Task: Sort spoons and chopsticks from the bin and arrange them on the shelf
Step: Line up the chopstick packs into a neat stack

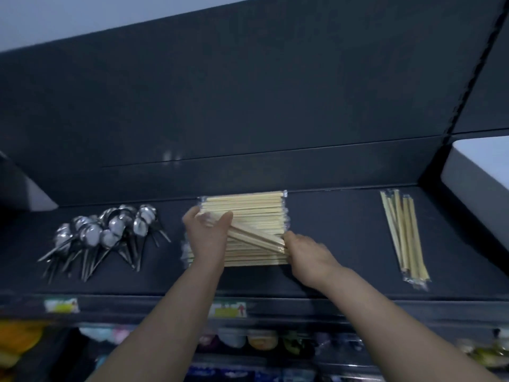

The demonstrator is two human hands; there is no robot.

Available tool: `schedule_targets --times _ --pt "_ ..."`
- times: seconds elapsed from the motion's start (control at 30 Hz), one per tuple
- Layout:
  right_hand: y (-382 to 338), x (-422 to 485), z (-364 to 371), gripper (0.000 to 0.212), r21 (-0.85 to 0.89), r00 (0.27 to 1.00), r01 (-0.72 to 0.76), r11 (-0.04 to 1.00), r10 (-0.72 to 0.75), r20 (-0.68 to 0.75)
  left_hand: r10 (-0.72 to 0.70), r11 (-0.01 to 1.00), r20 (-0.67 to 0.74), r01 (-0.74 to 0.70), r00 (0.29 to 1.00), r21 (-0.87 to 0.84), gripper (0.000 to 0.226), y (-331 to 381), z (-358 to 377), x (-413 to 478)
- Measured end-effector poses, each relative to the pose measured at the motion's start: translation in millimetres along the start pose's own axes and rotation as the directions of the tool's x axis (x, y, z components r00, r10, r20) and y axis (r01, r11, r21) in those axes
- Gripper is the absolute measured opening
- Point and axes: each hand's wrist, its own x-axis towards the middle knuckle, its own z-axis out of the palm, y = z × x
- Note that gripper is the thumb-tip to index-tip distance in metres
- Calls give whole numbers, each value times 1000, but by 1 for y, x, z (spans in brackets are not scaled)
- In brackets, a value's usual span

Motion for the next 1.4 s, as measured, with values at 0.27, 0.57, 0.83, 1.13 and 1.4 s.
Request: schedule_targets --times 0.27,0.57,0.83,1.13,1.4 --pt "-62 3 38 57 -174 999 29 984 -34 -26 -38 871 199 -65 979 488 36 -51 -90 35" --pt "-60 -6 36 67 -35 998 -4 999 2 -63 43 330 764 -731 643 597 68 -55 -95 31" --pt "-55 10 49 56 -106 999 -46 993 45 -9 -94 144 752 -738 652 659 60 -63 -78 41" --pt "-53 23 51 52 -184 1000 -26 983 23 -18 2 27 824 -824 566 566 53 -61 -81 52" --pt "-51 18 54 56 -165 999 8 986 0 47 -14 197 821 -804 570 562 51 -69 -82 42"
